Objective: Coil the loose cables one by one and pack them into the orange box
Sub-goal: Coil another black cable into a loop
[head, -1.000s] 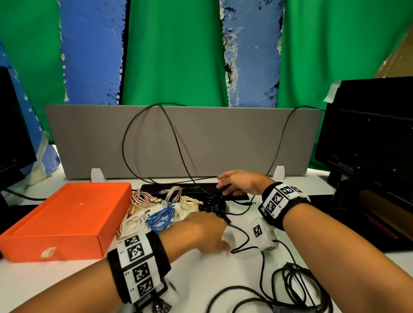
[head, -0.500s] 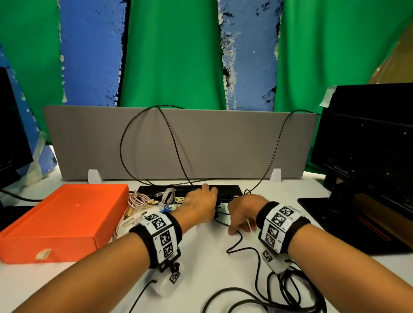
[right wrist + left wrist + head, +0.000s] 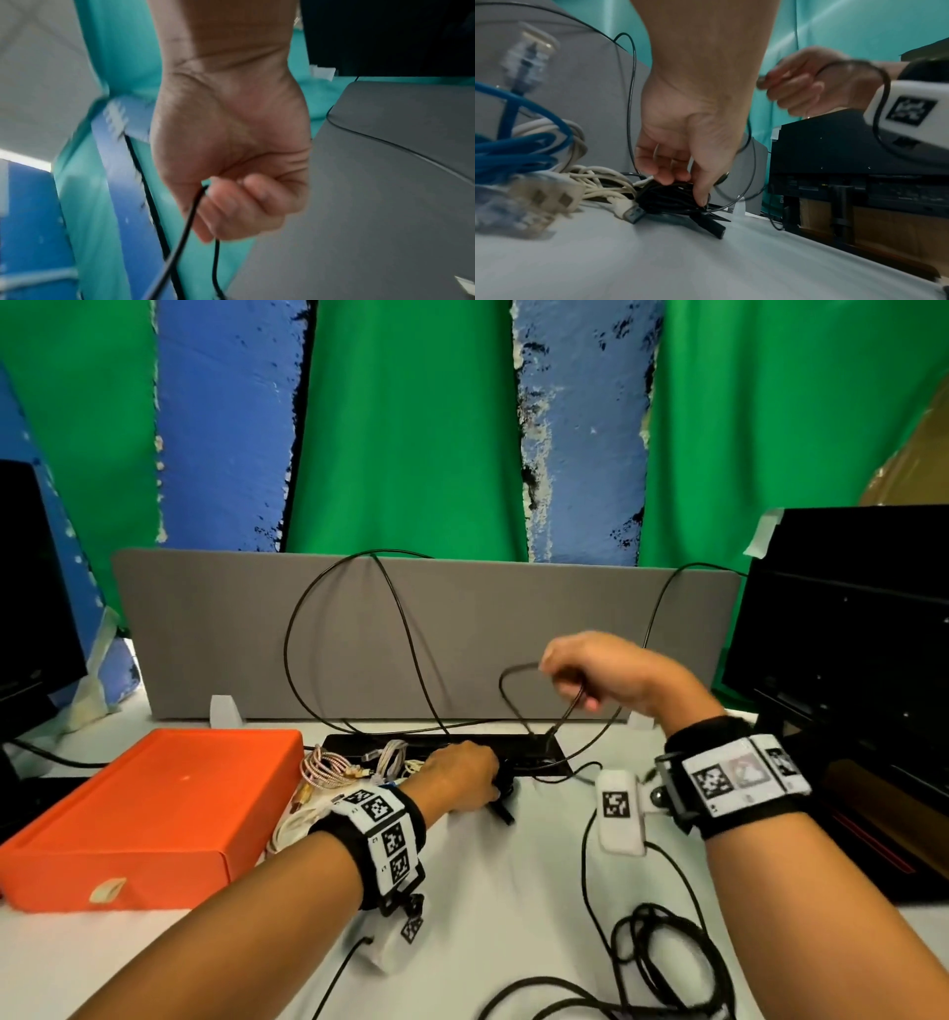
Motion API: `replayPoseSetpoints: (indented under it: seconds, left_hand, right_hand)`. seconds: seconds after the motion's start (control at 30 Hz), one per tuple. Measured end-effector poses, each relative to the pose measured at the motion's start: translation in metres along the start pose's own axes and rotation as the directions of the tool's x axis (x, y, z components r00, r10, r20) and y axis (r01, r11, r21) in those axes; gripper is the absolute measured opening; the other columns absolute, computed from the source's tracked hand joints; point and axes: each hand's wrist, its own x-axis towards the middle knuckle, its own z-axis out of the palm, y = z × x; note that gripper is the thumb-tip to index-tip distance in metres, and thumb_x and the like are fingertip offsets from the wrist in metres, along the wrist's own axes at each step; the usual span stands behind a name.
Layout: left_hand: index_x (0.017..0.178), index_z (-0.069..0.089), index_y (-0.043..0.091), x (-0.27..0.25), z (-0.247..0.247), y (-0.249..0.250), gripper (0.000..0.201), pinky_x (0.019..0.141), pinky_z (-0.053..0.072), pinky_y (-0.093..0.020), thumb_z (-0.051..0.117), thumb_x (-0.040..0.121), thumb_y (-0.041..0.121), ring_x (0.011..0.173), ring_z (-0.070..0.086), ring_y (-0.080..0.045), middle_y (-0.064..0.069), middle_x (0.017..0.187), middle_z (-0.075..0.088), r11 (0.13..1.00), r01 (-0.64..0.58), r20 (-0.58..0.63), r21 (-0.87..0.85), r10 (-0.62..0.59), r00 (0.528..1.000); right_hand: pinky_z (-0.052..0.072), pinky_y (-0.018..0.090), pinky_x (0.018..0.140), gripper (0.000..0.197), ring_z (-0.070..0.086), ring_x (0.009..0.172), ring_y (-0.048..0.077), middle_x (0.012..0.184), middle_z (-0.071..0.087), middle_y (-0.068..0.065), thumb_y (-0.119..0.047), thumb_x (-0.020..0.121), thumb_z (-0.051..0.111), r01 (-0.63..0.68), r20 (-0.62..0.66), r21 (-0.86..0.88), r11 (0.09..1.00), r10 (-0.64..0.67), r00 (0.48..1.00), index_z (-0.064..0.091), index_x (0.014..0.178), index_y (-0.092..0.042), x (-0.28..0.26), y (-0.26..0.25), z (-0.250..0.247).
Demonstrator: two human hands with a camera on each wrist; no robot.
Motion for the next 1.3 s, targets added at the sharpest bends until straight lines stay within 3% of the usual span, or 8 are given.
replayPoseSetpoints:
  seconds: [0.23, 0.33, 0.43, 0.67, 0.83, 1.0, 1.13, 1.3]
  left_hand:
    - [0.115, 0.066, 0.014, -0.003, -0.049, -0.009, 0.026, 0.055, 0.045, -0.024, 0.051, 0.096, 0.008, 0.074, 0.06, -0.017, -0.007, 0.103, 0.069, 0.818, -0.074, -0.183, -0.571, -0.039, 0.982]
    - [0.113, 0.062, 0.022, -0.022, -0.096, -0.015, 0.025, 0.061, 0.051, -0.027, 0.044, 0.101, 0.009, 0.08, 0.061, -0.017, -0.012, 0.115, 0.066, 0.427, -0.281, -0.434, -0.859, -0.319, 0.843]
    - [0.124, 0.055, 0.028, -0.055, -0.128, -0.01, 0.023, 0.087, 0.052, -0.027, 0.048, 0.103, 0.031, 0.107, 0.06, -0.01, 0.001, 0.125, 0.061, 0.344, -0.549, -0.643, -0.762, -0.306, 0.702]
    - [0.119, 0.065, 0.007, -0.103, -0.134, 0.028, 0.031, 0.076, 0.054, -0.023, 0.057, 0.097, 0.027, 0.075, 0.067, -0.012, -0.001, 0.08, 0.07, 0.442, -0.549, -0.504, -0.709, 0.227, 0.834]
    - [0.088, 0.071, 0.012, -0.108, -0.136, 0.013, 0.022, 0.052, 0.025, -0.027, 0.055, 0.098, 0.023, 0.049, 0.032, -0.007, 0.01, 0.054, 0.036, 0.277, -0.521, -0.512, -0.808, 0.107, 0.852]
    - [0.08, 0.06, 0.019, -0.127, -0.153, -0.021, 0.03, 0.051, 0.043, -0.023, 0.043, 0.1, 0.034, 0.05, 0.044, -0.01, 0.007, 0.057, 0.043, -0.352, -0.448, -0.484, -0.822, 0.016, 0.875]
    - [0.086, 0.059, 0.016, -0.133, -0.153, -0.022, 0.035, 0.047, 0.024, -0.027, 0.042, 0.1, 0.043, 0.039, 0.027, -0.01, 0.004, 0.052, 0.033, 0.013, -0.485, -0.485, -0.874, -0.014, 0.874]
    - [0.088, 0.063, -0.001, -0.13, -0.148, 0.009, 0.043, 0.05, 0.018, -0.032, 0.051, 0.093, 0.04, 0.046, 0.024, -0.011, 0.0, 0.054, 0.03, 0.242, -0.509, -0.523, -0.826, 0.01, 0.852]
  right_hand:
    - [0.045, 0.029, 0.051, 0.019, 0.051, 0.051, 0.016, 0.054, 0.049, -0.002, -0.02, 0.101, 0.058, 0.286, -0.292, 0.177, 0.942, -0.228, 0.929, 0.053, 0.082, -0.017, -0.022, -0.035, -0.011]
    - [0.053, 0.031, 0.056, 0.018, 0.06, 0.053, 0.017, 0.058, 0.054, -0.001, -0.016, 0.101, 0.057, 0.392, -0.376, 0.33, 0.859, -0.262, 0.889, 0.053, 0.083, -0.016, -0.033, -0.042, -0.003]
    - [0.037, 0.027, 0.048, 0.017, 0.04, 0.045, 0.013, 0.055, 0.042, -0.003, -0.018, 0.1, 0.058, 0.46, -0.433, 0.411, 0.787, -0.275, 0.858, 0.053, 0.085, -0.017, -0.042, -0.047, 0.009]
    - [0.022, 0.022, 0.042, 0.012, 0.025, 0.042, 0.007, 0.05, 0.035, -0.012, -0.014, 0.101, 0.059, 0.757, -0.674, 0.261, 0.599, -0.448, 0.587, 0.059, 0.09, -0.018, -0.075, -0.074, 0.026]
    - [0.021, 0.023, 0.041, 0.014, 0.028, 0.045, 0.003, 0.053, 0.041, -0.017, -0.015, 0.1, 0.06, 0.827, -0.812, 0.107, 0.552, -0.432, 0.393, 0.058, 0.088, -0.021, -0.1, -0.073, 0.004]
    - [0.046, 0.029, 0.058, 0.013, 0.052, 0.059, 0.004, 0.062, 0.06, -0.011, -0.027, 0.095, 0.061, 0.341, -0.743, -0.119, 0.932, -0.312, 0.592, 0.067, 0.083, -0.027, -0.086, -0.034, -0.024]
    - [0.04, 0.036, 0.112, 0.049, 0.056, 0.122, 0.011, 0.128, 0.064, -0.006, -0.023, 0.082, 0.048, 0.163, -0.652, -0.286, 0.944, -0.317, 0.689, 0.061, 0.128, -0.031, -0.084, -0.044, -0.009]
    - [0.05, 0.025, 0.088, 0.042, 0.067, 0.092, 0.003, 0.108, 0.067, -0.009, -0.034, 0.098, 0.054, 0.431, -0.435, -0.092, 0.898, -0.425, 0.793, 0.052, 0.14, -0.029, -0.086, -0.089, 0.057]
